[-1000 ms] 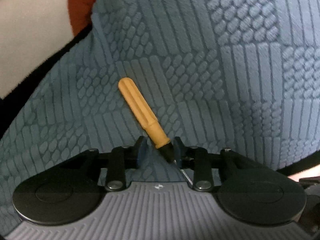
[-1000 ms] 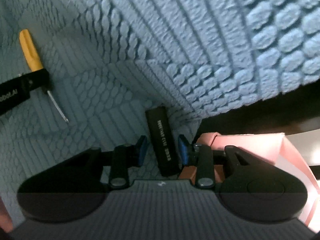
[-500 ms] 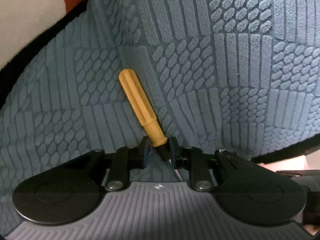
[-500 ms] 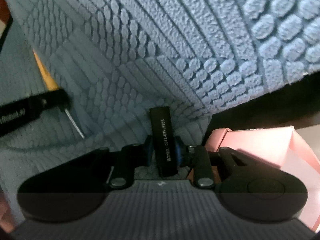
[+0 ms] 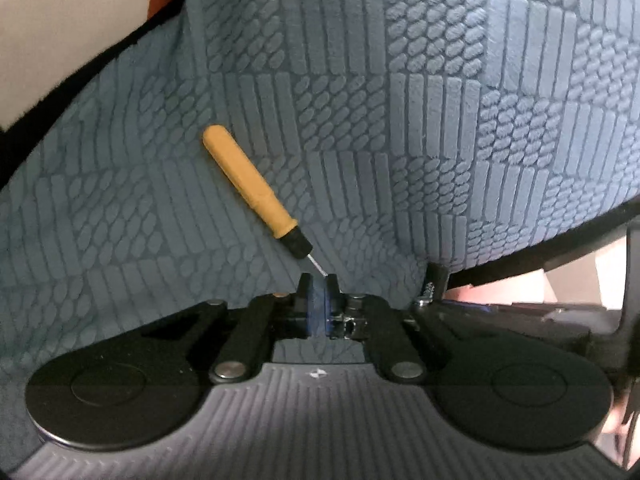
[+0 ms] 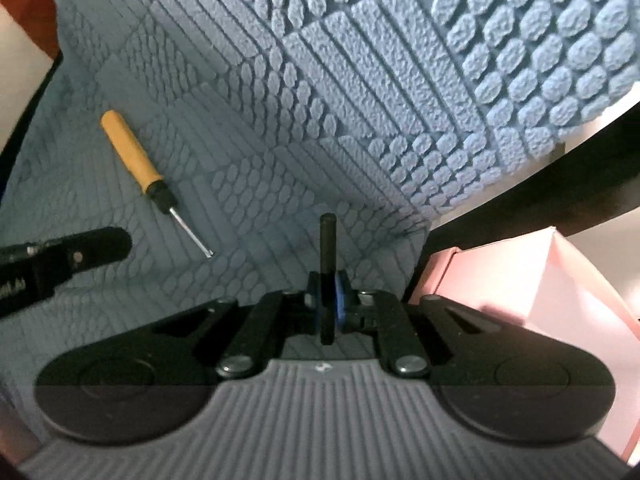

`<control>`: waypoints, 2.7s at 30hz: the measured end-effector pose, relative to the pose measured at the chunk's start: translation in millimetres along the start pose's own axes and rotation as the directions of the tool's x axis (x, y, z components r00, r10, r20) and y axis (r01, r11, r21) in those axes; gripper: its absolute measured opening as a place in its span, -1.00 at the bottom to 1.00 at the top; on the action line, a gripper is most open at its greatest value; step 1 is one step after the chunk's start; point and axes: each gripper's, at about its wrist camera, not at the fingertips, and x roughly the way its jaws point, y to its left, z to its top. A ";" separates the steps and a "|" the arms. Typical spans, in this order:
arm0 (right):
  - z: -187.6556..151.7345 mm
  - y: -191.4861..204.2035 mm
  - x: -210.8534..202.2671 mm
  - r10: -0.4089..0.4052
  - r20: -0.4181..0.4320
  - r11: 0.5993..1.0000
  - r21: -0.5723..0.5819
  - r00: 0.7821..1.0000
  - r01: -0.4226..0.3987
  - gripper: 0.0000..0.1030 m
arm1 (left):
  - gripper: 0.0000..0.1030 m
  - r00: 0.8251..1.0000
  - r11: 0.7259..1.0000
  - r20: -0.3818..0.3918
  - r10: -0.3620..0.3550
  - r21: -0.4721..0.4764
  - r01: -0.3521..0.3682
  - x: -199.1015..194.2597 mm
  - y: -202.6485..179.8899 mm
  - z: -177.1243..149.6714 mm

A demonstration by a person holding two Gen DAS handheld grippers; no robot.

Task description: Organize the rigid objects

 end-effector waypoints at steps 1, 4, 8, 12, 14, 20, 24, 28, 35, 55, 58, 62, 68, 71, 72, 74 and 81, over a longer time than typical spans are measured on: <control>-1.6 -2.0 -3.8 -0.015 0.005 1.000 0.015 1.000 0.014 -0.76 | -0.87 1.000 1.000 0.000 -0.014 -0.012 0.014 -3.3 5.5 -2.1; -8.6 -2.6 -14.7 0.007 0.029 0.999 0.041 1.000 -0.008 -0.75 | -0.83 0.999 0.999 -0.024 -0.038 -0.011 0.037 3.7 7.0 -3.3; -9.6 2.0 -17.6 0.011 0.021 0.999 0.034 1.000 -0.011 -0.75 | -0.50 0.999 0.999 -0.044 -0.005 -0.037 0.004 14.6 8.8 -2.8; -6.4 8.3 -7.3 -0.007 0.025 0.998 0.062 1.000 0.006 -0.23 | -0.29 0.998 0.987 -0.053 -0.040 -0.159 0.032 26.0 18.3 -0.5; -3.3 8.6 -6.5 -0.035 0.026 0.998 0.058 0.999 0.034 -0.19 | -0.29 0.998 0.985 -0.046 -0.031 -0.170 0.023 30.5 15.8 -0.3; 1.4 9.6 7.0 -0.051 -0.010 0.994 0.091 0.999 0.052 -0.20 | -0.29 1.000 0.982 -0.026 0.005 -0.187 -0.010 40.4 9.5 1.5; 2.3 8.2 15.7 -0.044 -0.026 0.988 0.149 0.999 0.047 -0.21 | -0.33 0.999 0.975 -0.023 0.046 -0.215 -0.050 57.7 7.2 4.6; 1.1 9.5 23.8 -0.083 -0.025 0.979 0.186 0.996 0.086 -0.20 | -0.64 0.997 0.968 -0.019 0.075 -0.239 -0.078 60.9 8.7 9.1; -11.5 1.3 21.1 -0.089 0.031 0.957 0.280 0.996 0.076 -0.50 | -0.99 0.999 0.975 -0.024 0.047 -0.215 -0.051 63.2 19.5 16.5; -58.8 16.6 -68.5 0.020 0.145 0.949 0.310 0.989 -0.065 -0.76 | -0.98 0.989 0.988 -0.042 -0.143 -0.055 0.141 -24.8 51.7 20.2; -64.4 40.8 -76.4 0.085 0.165 0.940 0.315 0.983 -0.134 -0.76 | -0.94 0.984 0.986 -0.074 -0.164 -0.038 0.162 -29.5 58.5 25.8; -72.9 73.8 -82.7 0.170 0.190 0.930 0.295 0.967 -0.221 -0.76 | -0.90 0.985 0.987 -0.072 -0.159 -0.025 0.157 -40.8 70.6 32.2; -69.0 110.1 -56.5 0.275 0.219 0.907 0.264 0.936 -0.328 -0.76 | -0.90 0.990 0.993 -0.071 -0.121 -0.010 0.121 -48.9 90.3 38.1; -71.8 126.3 -45.1 0.326 0.231 0.889 0.254 0.917 -0.380 -0.75 | -0.90 0.992 0.995 -0.080 -0.094 0.021 0.096 -53.0 96.4 38.9; -73.3 131.5 -42.6 0.335 0.229 0.889 0.244 0.914 -0.387 -0.75 | -0.90 0.993 0.995 -0.085 -0.088 0.033 0.091 -53.7 98.1 38.8; -74.7 137.9 -32.9 0.346 0.225 0.893 0.219 0.911 -0.394 -0.74 | -0.90 0.992 0.995 -0.098 -0.079 0.060 0.085 -55.0 101.3 39.6; -78.3 134.9 -20.2 0.360 0.240 0.901 0.162 0.902 -0.403 -0.47 | -0.74 0.995 0.993 -0.102 -0.018 0.116 0.030 -56.6 105.8 34.1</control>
